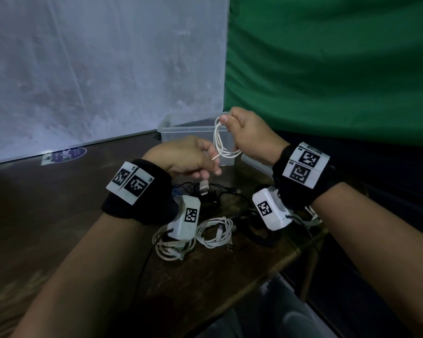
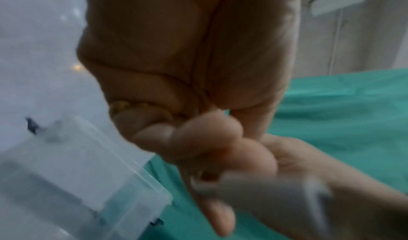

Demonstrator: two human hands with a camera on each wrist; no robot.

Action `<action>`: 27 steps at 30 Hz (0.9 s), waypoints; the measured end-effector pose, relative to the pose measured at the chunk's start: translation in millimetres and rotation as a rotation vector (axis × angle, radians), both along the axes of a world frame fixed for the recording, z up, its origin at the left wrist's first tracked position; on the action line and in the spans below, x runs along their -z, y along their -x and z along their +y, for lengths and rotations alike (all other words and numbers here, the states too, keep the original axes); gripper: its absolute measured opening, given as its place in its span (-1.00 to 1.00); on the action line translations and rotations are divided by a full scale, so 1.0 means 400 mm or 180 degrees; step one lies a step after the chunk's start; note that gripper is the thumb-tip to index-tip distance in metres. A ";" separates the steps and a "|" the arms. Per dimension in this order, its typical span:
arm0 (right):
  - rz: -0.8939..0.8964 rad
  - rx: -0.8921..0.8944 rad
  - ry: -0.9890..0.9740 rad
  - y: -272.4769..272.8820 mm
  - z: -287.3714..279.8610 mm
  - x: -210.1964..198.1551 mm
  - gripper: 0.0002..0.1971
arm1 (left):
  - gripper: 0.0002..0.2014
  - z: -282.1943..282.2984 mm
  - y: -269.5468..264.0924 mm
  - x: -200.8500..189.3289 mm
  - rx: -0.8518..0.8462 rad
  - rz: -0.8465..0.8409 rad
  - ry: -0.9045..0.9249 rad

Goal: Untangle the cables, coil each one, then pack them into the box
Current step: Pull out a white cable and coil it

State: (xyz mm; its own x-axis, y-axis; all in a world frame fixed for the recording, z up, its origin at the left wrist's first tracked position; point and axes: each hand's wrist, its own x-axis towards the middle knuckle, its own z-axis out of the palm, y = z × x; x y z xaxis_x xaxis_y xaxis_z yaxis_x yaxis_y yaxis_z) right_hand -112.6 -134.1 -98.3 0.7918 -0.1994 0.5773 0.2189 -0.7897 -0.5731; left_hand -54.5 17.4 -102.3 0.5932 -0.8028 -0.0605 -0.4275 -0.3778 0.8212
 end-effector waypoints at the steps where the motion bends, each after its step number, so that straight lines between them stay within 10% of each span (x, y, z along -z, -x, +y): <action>1: -0.0024 -0.0033 -0.0019 0.001 0.002 -0.001 -0.71 | -0.85 -0.007 0.002 0.001 -0.0019 0.0103 0.0149; 16: 0.0263 -0.0951 -0.2121 0.072 -0.026 -0.001 -0.70 | -0.81 0.005 0.006 -0.011 -0.0117 0.0263 0.0365; 27: 0.0118 -0.0322 -0.2498 0.102 -0.003 0.056 -0.71 | -0.78 0.005 0.003 -0.042 -0.0476 -0.0364 0.1351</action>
